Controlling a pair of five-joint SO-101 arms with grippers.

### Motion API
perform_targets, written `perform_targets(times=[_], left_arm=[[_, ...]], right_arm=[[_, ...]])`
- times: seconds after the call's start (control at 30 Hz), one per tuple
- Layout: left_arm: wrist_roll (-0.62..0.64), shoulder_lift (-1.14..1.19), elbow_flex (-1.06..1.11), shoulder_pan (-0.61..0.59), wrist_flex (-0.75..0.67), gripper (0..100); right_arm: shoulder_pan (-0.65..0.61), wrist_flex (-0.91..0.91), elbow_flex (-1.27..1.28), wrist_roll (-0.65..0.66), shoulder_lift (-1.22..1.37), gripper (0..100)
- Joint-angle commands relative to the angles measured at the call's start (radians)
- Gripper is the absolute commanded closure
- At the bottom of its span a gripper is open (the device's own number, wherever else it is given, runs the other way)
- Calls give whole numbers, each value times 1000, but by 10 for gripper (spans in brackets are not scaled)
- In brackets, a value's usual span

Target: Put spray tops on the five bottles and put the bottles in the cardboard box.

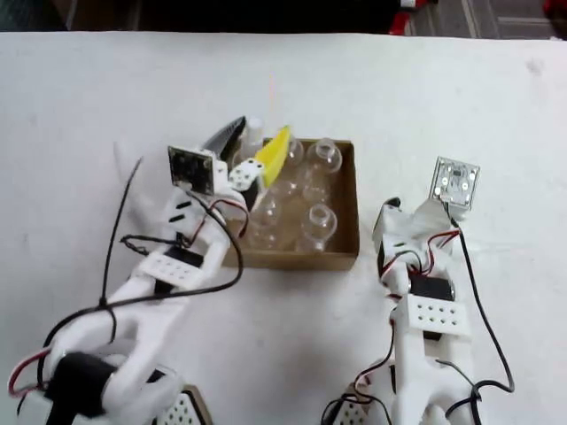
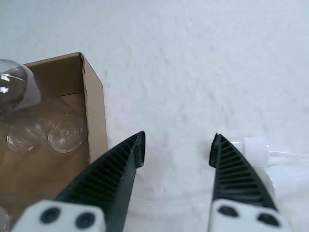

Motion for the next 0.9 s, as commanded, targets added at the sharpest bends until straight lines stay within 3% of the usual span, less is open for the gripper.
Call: perform_targets(times=[0.0,0.23,0.4,0.5,0.7,0.87], left_arm=[[17,-136,-9,-5,132,726],[20,-183,-11,-58,144,726],[118,-176,-64,-64,216,731],[129,-176,-110,-56,304,787],[120,-176,-123,-65,313,940],[118,-176,-123,-54,313,957]], right_arm=[[8,-24,-8,15,1,800],[8,-24,-8,15,1,800],[8,-24,-8,15,1,800],[8,-24,-8,15,1,800],[8,-24,-8,15,1,800],[8,-24,-8,17,1,800]])
